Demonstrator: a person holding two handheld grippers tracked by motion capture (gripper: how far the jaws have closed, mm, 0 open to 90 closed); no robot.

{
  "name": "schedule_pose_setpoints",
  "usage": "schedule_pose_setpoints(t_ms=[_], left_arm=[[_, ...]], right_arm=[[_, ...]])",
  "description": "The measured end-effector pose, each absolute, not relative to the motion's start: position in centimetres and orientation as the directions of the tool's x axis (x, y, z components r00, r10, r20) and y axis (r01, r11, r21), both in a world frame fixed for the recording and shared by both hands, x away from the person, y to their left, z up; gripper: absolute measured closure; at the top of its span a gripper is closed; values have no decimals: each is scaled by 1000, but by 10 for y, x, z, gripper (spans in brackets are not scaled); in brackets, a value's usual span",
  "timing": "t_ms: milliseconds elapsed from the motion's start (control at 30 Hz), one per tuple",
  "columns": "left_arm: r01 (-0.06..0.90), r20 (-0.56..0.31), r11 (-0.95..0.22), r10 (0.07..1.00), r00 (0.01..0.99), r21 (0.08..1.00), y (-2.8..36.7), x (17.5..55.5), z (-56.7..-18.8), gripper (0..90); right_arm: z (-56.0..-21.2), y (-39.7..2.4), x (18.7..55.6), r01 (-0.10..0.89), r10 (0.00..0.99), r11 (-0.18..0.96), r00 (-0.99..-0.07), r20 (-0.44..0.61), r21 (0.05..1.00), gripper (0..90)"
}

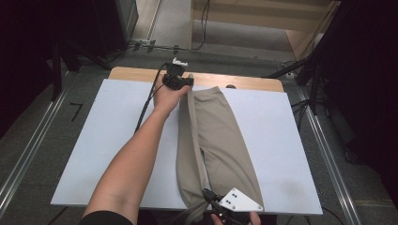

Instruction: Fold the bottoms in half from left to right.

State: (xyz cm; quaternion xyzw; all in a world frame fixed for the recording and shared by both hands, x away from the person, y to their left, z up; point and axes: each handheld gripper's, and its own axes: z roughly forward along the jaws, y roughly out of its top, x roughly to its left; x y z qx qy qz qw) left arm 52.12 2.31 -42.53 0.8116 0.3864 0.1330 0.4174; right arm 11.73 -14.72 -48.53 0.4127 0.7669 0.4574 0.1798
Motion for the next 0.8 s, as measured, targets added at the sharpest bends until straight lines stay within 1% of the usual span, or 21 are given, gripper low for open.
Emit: schedule_pose_setpoints(t_ms=[133,233,367,433,533,633,800], left_arm=[[536,-112,-365,740,663,761,8,524,-428,900],[549,-125,-366,738,663,751,-1,526,-430,900],[538,-106,-393,727,678,745,-15,524,-431,900],[530,-93,-410,720,688,742,-21,524,-430,900],[529,-102,-405,715,691,746,-28,527,-430,900],[531,-103,-414,710,697,739,-36,531,-432,900],[514,-91,-424,700,709,746,-57,534,-436,900]], right_arm=[[-486,-173,112,495,816,219,-565,120,841,868],[-488,-193,107,517,840,182,-523,140,836,868],[-488,-216,103,530,862,144,-482,158,836,868],[-488,-223,101,531,869,153,-473,142,833,868],[-490,-234,99,550,879,161,-458,134,819,868],[-493,-244,98,581,900,134,-411,147,803,868],[-494,-257,102,601,933,105,-336,131,793,868]])
